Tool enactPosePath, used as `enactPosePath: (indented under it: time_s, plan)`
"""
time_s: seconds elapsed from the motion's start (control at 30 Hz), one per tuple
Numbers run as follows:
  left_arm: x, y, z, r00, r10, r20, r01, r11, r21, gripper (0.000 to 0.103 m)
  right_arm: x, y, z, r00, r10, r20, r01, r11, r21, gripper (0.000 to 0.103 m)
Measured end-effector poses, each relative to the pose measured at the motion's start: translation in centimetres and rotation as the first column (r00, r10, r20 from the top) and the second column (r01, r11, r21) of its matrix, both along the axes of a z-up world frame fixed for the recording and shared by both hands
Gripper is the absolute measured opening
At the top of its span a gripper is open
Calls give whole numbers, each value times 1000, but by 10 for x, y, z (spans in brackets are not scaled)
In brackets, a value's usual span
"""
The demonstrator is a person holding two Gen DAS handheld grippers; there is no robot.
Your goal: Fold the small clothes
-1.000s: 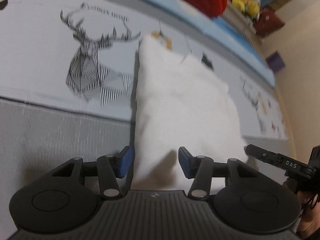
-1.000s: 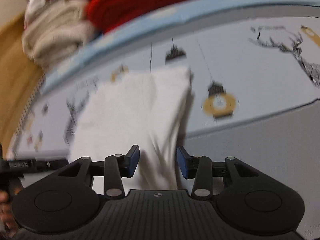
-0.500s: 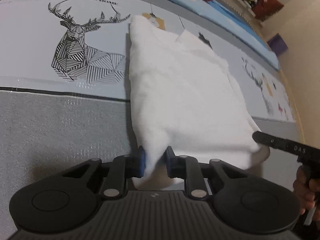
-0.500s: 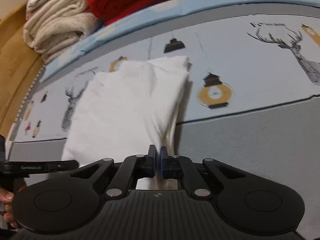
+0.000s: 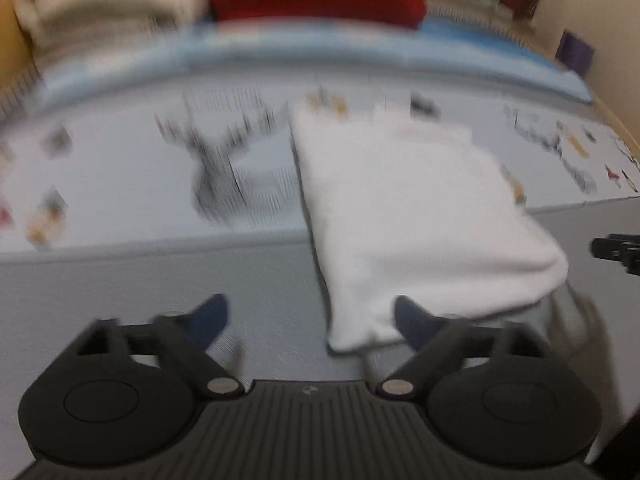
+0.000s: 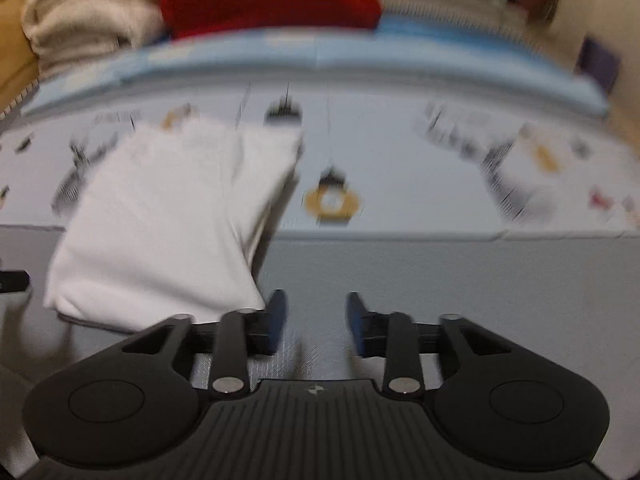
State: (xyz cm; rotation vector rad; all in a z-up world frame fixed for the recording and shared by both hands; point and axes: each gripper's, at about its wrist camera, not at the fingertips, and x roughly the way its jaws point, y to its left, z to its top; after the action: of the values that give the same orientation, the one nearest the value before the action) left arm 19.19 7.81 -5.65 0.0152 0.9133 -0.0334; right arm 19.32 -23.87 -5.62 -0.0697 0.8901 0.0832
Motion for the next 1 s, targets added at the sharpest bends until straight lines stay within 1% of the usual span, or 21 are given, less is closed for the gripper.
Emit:
enactPosePath:
  time_s: [0.03,0.1,0.17,0.23,0.3,0.37,0.47,0.53,0.57,0.6,0.67,0.7,0.77,1.0]
  plan:
    - [-13,-3,11,999,8,49,-9,1000,17,103,-13,0,11,999,-16,38,16,1000,1,58]
    - [-42,-11,30,992,22,122,-26,999,26,103,-41,2,31,994,-18,104,17,1000,18,62]
    - [-66,-22,44,988,34,152,-39,999,26,103,-71,6,45,989,-5,145,1,1000,28,71]
    - [-94,-33,54,984,54,170,-59,998,24,103,-96,12,53,987,-4,160,-2,999,33,91]
    - [-124,-44,60,982,59,180,-64,998,22,103,-120,17,60,985,-11,173,6,999,32,91]
    - [-147,-55,63,980,63,190,-69,997,28,103,-141,21,59,983,-12,182,7,1000,29,91]
    - [-177,-70,58,973,59,223,-64,998,17,103,-160,25,48,983,6,182,-7,1000,7,95]
    - [-187,-77,50,966,51,253,-61,998,28,103,-165,27,39,989,-12,148,11,1000,2,95]
    - [-188,-80,46,967,55,249,-66,997,36,103,-166,27,33,992,-28,121,27,1000,16,95]
    - [-185,-81,43,970,72,233,-80,997,23,103,-165,26,31,994,-35,104,32,999,33,95]
    - [-181,-79,42,968,97,232,-93,995,-29,103,-163,26,28,995,-46,91,40,997,66,95]
    - [-176,-75,40,967,101,235,-95,995,-37,103,-162,26,26,995,-50,91,44,997,66,98]
    - [-170,-75,37,966,101,237,-98,995,-22,103,-159,27,24,994,-55,98,49,997,56,102]
    - [-163,-77,31,965,102,240,-98,995,-25,103,-153,25,19,993,-62,104,57,997,57,102]
